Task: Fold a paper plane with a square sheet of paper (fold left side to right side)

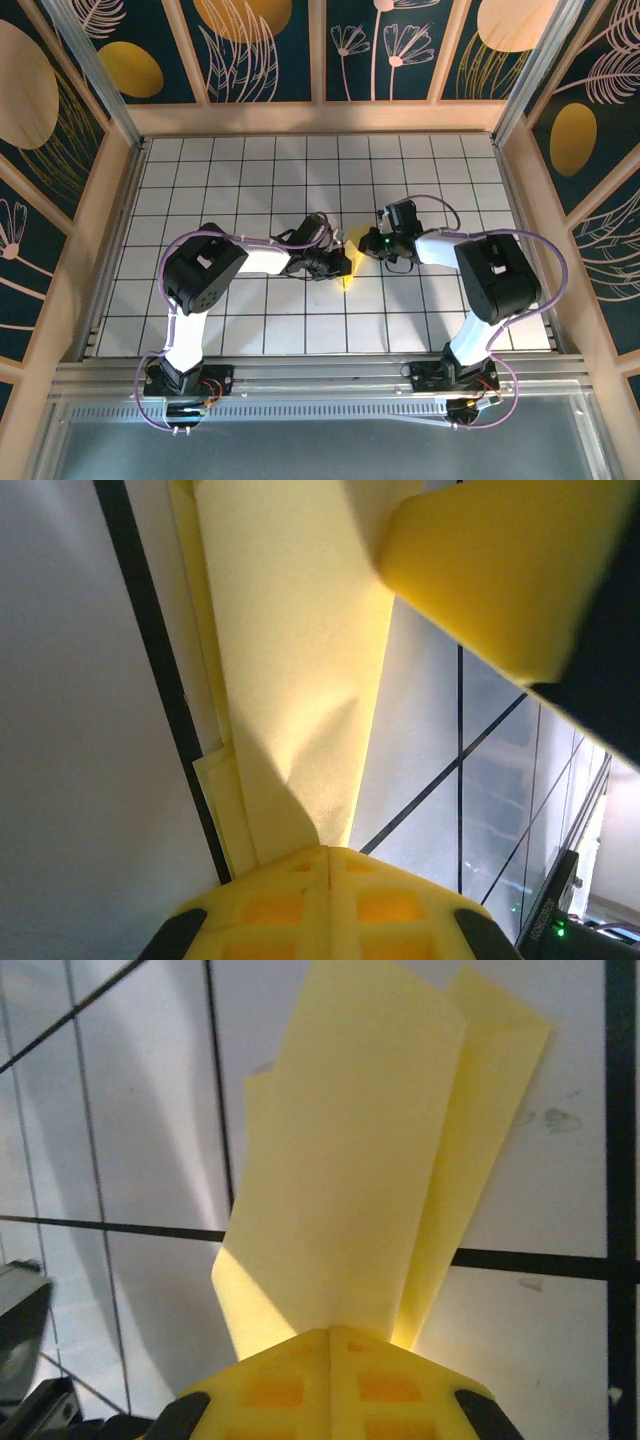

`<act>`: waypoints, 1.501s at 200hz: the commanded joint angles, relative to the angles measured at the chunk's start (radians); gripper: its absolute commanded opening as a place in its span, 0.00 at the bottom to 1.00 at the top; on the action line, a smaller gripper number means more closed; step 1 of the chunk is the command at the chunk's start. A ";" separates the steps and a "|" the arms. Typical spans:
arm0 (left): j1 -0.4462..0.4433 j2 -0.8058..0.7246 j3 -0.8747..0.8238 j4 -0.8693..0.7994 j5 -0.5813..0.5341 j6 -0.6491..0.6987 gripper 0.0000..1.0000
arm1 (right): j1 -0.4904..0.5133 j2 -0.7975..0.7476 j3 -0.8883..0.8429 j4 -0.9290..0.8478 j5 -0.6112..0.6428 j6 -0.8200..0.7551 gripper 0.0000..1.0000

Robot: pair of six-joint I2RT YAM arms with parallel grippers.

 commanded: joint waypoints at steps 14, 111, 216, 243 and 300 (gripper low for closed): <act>-0.018 0.033 0.002 -0.140 -0.103 0.035 0.00 | -0.003 -0.107 -0.006 -0.026 -0.038 -0.048 0.00; -0.034 0.057 0.045 -0.224 -0.167 0.058 0.00 | 0.055 -0.033 -0.083 0.123 -0.089 0.014 0.00; -0.035 0.054 0.040 -0.248 -0.184 0.055 0.00 | 0.022 0.033 -0.059 0.116 -0.027 -0.043 0.00; -0.036 0.053 0.037 -0.248 -0.183 0.053 0.00 | -0.001 0.048 -0.046 0.112 -0.030 -0.064 0.00; -0.036 0.055 0.030 -0.249 -0.183 0.054 0.00 | -0.063 0.083 -0.015 0.113 -0.060 -0.096 0.00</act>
